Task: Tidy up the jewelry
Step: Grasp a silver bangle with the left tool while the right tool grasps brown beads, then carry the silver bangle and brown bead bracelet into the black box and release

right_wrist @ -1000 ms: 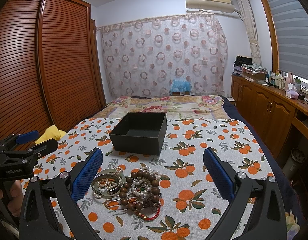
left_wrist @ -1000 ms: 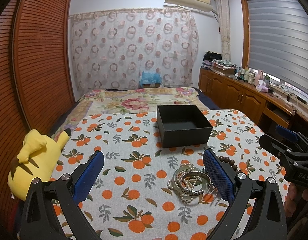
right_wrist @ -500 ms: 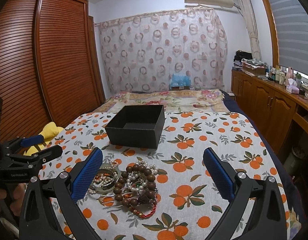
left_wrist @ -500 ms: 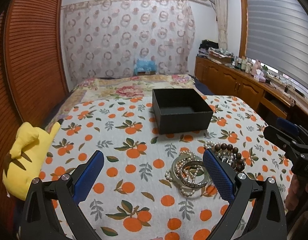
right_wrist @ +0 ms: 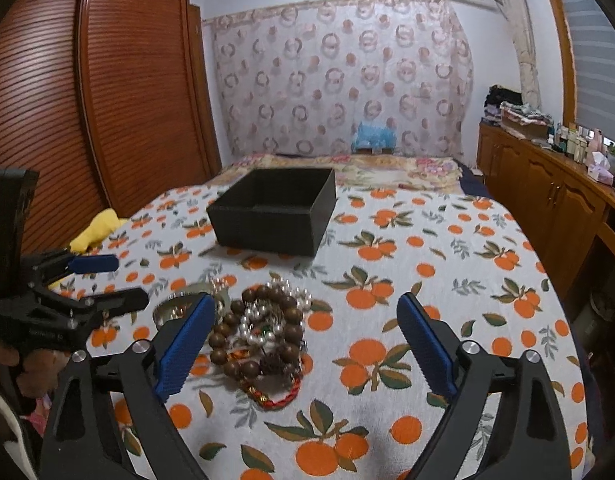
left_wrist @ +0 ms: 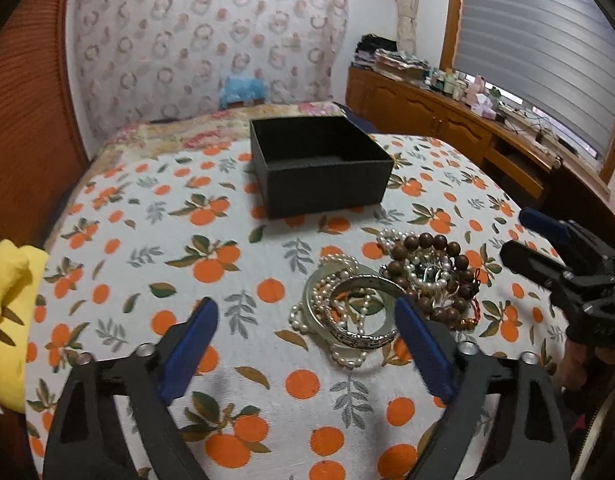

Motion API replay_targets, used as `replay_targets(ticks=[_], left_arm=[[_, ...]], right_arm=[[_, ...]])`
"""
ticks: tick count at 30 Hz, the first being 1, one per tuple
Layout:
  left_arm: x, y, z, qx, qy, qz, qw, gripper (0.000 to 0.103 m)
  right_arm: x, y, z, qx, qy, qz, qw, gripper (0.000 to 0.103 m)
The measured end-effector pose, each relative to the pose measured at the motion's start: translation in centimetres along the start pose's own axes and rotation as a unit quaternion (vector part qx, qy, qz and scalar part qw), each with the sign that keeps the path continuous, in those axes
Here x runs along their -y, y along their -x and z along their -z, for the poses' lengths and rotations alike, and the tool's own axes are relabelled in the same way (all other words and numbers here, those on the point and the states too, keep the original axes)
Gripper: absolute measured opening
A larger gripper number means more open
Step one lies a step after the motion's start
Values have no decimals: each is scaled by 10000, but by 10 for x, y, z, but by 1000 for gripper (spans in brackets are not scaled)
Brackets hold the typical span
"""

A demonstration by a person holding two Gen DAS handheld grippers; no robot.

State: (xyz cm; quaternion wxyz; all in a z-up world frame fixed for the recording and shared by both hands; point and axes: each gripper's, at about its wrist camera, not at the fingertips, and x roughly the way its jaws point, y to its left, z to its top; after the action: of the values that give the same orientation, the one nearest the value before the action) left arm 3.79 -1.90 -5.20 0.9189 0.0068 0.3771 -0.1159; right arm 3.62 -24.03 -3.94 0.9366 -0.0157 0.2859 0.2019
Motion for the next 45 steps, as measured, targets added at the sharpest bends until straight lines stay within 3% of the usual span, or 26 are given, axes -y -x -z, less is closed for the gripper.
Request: replay_targets(ticks=[4,13,21,27,37,40,45], left_arm=[[0,-10,-2,-146,5,163,9998,64],[8,-24,-5,-369,-121,347,9986,24],[9,-27,3,-519,-224,225,9981,21],[1,-22,8,-445,-118,254,9986,6],[-3,-5,3,-6,45,268,9996,4],[-2,1,1,120,45,232,9996,4],[-2,9,1,267,51,186,9995,4]], right_arm=[[3,-8,6,-185,-7,-60,9998,84],[5,-16,13,-351,-11,-64,9994,84],[4,-17,13,-376,16,-82,9993,84],[3,-19,10,-410,78,-122,9991,84],[5,-39,-5,-678,259,-410,9965,51],[10,-47,-9,-829,-11,-789,9934,48],[5,-58,-11,-957,128,-769,9924,47]])
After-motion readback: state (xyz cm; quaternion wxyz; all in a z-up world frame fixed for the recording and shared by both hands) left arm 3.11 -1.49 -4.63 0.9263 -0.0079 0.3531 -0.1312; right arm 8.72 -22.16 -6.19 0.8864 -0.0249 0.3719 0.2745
